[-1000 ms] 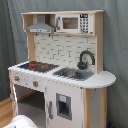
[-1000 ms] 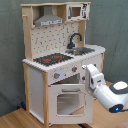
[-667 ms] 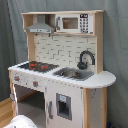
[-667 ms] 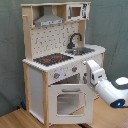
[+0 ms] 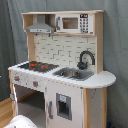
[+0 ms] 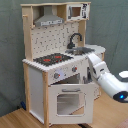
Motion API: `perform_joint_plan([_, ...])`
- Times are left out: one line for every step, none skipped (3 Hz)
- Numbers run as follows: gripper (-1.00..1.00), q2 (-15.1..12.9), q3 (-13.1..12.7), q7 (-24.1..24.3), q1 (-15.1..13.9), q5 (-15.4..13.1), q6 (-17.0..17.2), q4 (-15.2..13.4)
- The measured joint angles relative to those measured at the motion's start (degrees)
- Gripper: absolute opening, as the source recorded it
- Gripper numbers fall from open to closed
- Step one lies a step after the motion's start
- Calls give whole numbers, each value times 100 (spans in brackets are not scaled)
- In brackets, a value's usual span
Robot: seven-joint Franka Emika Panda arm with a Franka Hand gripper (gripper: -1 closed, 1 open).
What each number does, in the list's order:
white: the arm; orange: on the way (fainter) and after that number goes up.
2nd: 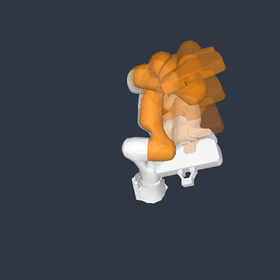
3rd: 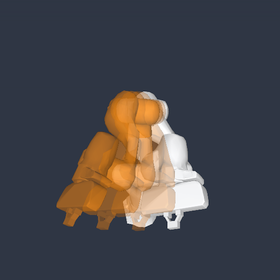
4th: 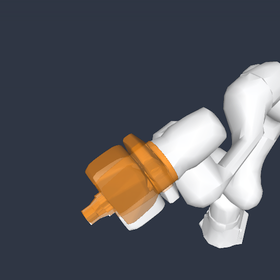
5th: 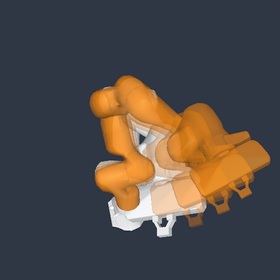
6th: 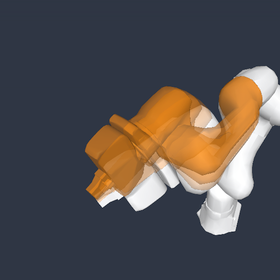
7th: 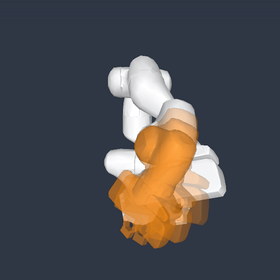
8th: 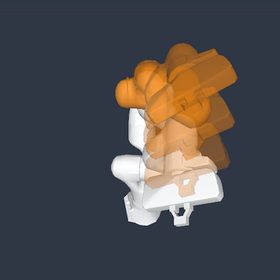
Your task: Play with the kitchen
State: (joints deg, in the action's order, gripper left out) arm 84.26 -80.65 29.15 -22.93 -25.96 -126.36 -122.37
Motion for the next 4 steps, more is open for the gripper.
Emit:
perform_joint_plan([100,-2,261,-607,113,0,0,-100])
perform_joint_plan([100,-3,574,-1296,227,2,0,-180])
perform_joint_plan([100,-20,892,-1996,325,16,-12,-238])
perform_joint_plan([100,-77,1143,-2637,409,31,-16,-276])
